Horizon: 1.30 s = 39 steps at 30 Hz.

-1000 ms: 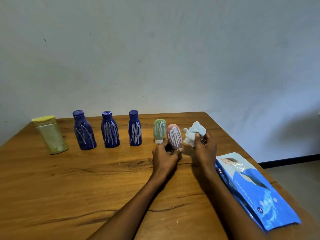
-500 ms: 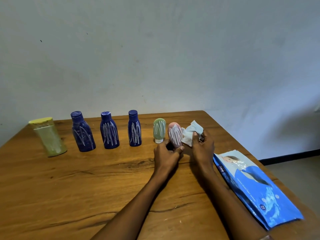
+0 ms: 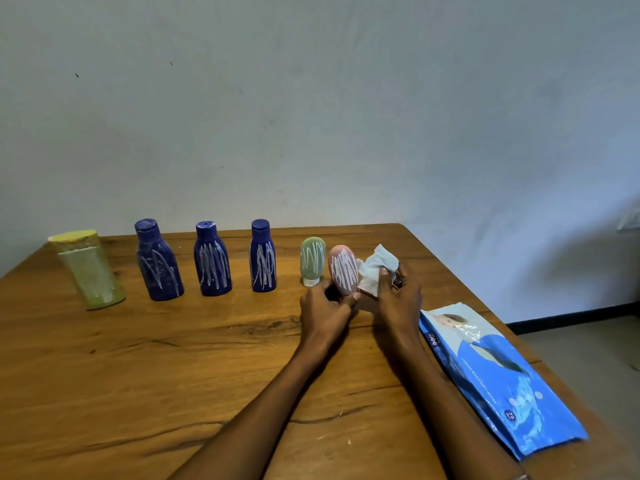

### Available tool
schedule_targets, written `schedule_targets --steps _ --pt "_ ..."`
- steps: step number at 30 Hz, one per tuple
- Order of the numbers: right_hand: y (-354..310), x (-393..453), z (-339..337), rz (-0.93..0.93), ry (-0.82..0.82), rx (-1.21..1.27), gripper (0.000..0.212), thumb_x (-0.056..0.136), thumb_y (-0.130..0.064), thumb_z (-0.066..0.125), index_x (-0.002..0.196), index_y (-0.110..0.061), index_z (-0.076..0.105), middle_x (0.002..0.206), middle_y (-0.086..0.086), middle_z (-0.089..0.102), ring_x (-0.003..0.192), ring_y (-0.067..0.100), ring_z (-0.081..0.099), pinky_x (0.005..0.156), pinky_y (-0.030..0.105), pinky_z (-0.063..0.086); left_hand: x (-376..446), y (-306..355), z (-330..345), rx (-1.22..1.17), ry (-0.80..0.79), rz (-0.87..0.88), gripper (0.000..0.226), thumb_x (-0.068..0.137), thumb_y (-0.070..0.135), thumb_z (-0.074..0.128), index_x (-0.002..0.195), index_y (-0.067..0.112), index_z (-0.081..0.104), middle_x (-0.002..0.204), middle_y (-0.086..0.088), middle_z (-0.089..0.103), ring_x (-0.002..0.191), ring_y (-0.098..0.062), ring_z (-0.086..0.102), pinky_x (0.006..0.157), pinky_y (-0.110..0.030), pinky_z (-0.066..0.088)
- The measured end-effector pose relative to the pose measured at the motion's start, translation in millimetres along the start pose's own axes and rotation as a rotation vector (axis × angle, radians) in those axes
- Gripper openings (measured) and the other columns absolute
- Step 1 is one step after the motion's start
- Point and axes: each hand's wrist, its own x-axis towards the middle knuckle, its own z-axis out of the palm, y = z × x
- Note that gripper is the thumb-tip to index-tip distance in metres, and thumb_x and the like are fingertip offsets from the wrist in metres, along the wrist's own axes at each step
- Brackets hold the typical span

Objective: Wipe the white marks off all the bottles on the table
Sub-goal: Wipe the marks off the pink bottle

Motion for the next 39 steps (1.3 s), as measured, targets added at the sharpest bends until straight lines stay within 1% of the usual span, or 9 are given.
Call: schedule_targets --steps 6,9,12,15,20,24,28,33,39 --pt "-1 -1 -2 -0.02 -0.013 -0.011 0.029 0.104 -0.019 0.057 0.134 -0.02 0.059 0.11 -0.01 0.064 0.093 0.001 0.065 0.063 0.008 0.052 0 0 0 0.028 0.017 0.022 0.046 0.083 0.02 0.082 0.127 0.015 0.067 0.118 0.001 0.074 0.1 -0.008 0.067 0.083 -0.022 0.054" --pt "-1 -2 -4 -0.08 -0.024 -0.018 0.033 0.102 -0.011 0.06 0.133 -0.021 0.065 0.116 -0.009 0.07 0.104 0.007 0.068 0.072 0.014 0.058 0 0 0 0.023 0.027 0.033 0.045 0.083 0.02 0.082 0.125 0.015 0.068 0.115 0.002 0.074 0.099 -0.007 0.067 0.082 -0.021 0.053" --pt "-9 -5 -6 -0.118 -0.092 -0.026 0.038 0.098 -0.005 0.063 0.128 -0.026 0.071 0.119 -0.015 0.071 0.108 -0.005 0.065 0.08 0.013 0.057 -1 1 0 0.002 0.0 0.017 0.04 0.084 0.02 0.081 0.122 0.02 0.069 0.11 0.005 0.075 0.096 -0.005 0.069 0.084 -0.028 0.059" --pt "-14 -11 -4 -0.117 -0.246 0.001 0.032 0.099 -0.009 0.064 0.129 -0.021 0.068 0.104 -0.02 0.069 0.095 -0.019 0.063 0.068 0.007 0.053 -2 -1 0 -0.017 -0.026 -0.013 0.029 0.085 0.019 0.078 0.114 0.023 0.072 0.1 0.005 0.076 0.091 -0.007 0.072 0.083 -0.039 0.063" --pt "-11 -15 -2 -0.143 -0.347 -0.107 0.027 0.101 -0.024 0.064 0.126 -0.02 0.07 0.109 -0.013 0.073 0.098 -0.006 0.068 0.071 0.004 0.05 0 0 -5 -0.026 0.037 -0.029 0.021 0.088 0.016 0.073 0.108 0.022 0.075 0.091 0.009 0.074 0.085 -0.007 0.07 0.079 -0.042 0.063" --pt "-9 -11 -5 -0.125 -0.263 -0.134 0.029 0.093 -0.014 0.073 0.121 -0.019 0.074 0.116 -0.011 0.074 0.095 -0.014 0.065 0.074 0.003 0.05 -2 3 -6 -0.024 0.009 -0.028 0.032 0.086 0.014 0.075 0.118 0.02 0.073 0.093 0.012 0.073 0.089 -0.006 0.07 0.077 -0.032 0.061" --pt "-11 -6 -7 -0.175 -0.103 -0.071 0.035 0.091 -0.009 0.075 0.125 -0.02 0.073 0.116 -0.007 0.074 0.096 -0.007 0.068 0.071 0.008 0.054 -5 2 -1 -0.002 -0.075 0.0 0.038 0.085 0.017 0.076 0.123 0.018 0.071 0.101 0.005 0.076 0.09 -0.011 0.073 0.079 -0.039 0.064" --pt "-13 3 -7 -0.232 0.059 -0.037 0.039 0.09 -0.009 0.077 0.128 -0.013 0.07 0.115 -0.01 0.068 0.091 -0.015 0.064 0.071 0.002 0.05 -6 2 1 0.071 -0.137 0.044 0.041 0.082 0.017 0.078 0.123 0.015 0.071 0.103 0.004 0.076 0.09 -0.008 0.072 0.08 -0.036 0.064" --pt "-11 6 -7 -0.196 -0.077 -0.061 0.033 0.088 -0.012 0.078 0.118 -0.026 0.072 0.114 -0.011 0.072 0.101 -0.002 0.068 0.075 0.005 0.053 -5 2 0 0.033 -0.132 0.011 0.035 0.084 0.012 0.077 0.118 0.013 0.072 0.097 0.002 0.077 0.083 -0.008 0.073 0.073 -0.03 0.064"
